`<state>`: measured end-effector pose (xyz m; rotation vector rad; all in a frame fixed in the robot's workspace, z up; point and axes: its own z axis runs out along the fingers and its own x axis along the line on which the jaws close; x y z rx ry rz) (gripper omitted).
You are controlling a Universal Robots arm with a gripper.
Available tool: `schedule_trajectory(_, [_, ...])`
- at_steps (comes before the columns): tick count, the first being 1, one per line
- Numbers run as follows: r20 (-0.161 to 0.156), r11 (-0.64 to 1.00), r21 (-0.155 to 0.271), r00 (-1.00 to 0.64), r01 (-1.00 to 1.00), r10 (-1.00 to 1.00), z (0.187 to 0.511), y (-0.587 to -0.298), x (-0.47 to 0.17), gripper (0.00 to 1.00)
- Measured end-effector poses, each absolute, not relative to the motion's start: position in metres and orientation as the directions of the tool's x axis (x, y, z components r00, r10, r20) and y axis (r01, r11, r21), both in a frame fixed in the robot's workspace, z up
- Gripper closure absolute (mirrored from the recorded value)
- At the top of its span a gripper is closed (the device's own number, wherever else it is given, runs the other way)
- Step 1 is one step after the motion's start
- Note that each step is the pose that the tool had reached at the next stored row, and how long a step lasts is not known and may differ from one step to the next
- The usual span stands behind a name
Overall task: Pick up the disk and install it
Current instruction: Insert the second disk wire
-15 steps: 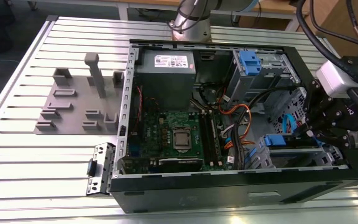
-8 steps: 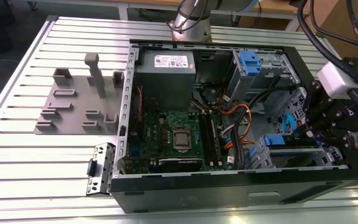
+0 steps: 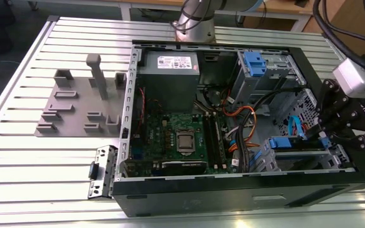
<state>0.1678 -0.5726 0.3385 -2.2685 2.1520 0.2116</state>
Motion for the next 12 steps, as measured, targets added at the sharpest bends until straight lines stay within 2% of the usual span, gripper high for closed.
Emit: schedule_trajectory(12, [-0.103,-0.057,0.088,0.048,-0.994,-0.994,0.361,-0.573,0.172,0.9])
